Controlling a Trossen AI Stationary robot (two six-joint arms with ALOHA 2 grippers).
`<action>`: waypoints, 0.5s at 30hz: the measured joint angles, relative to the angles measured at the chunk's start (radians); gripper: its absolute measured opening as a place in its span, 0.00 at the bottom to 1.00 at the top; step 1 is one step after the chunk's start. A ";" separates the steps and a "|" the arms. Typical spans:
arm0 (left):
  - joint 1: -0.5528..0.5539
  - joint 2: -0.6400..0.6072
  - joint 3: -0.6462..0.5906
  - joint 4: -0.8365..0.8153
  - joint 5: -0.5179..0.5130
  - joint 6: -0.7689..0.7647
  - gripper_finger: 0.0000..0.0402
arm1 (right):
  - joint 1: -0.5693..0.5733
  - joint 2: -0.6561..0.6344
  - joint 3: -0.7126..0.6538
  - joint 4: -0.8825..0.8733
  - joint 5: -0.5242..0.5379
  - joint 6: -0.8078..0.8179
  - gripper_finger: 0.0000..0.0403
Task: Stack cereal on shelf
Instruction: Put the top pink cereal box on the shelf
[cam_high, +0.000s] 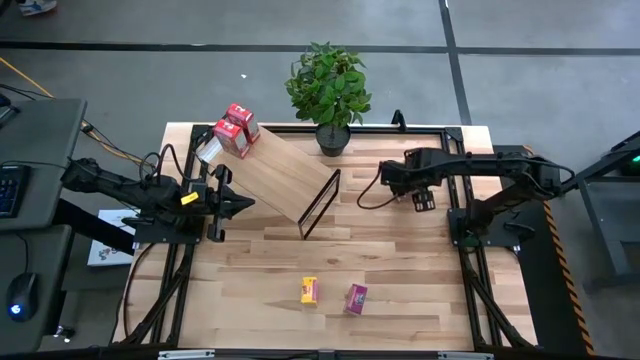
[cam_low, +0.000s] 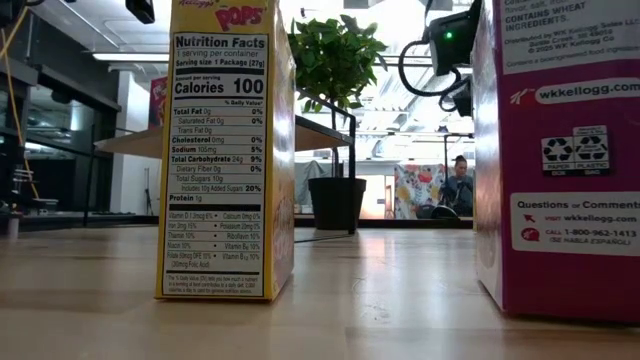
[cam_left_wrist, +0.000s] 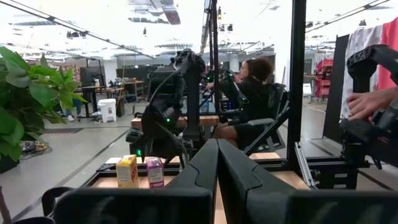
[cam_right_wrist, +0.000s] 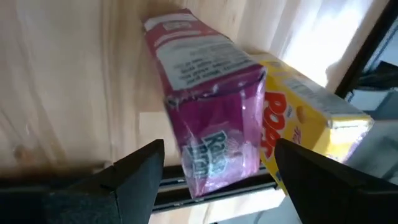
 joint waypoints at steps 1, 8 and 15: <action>0.000 0.000 0.000 -0.001 0.000 0.000 0.00 | 0.000 0.000 0.000 0.009 -0.003 -0.007 0.74; 0.000 0.000 0.000 -0.003 0.000 -0.001 0.00 | 0.000 0.010 0.000 0.041 -0.044 -0.018 0.74; 0.000 0.005 0.000 -0.003 0.000 -0.001 0.00 | 0.000 0.077 0.000 0.046 -0.066 -0.016 0.74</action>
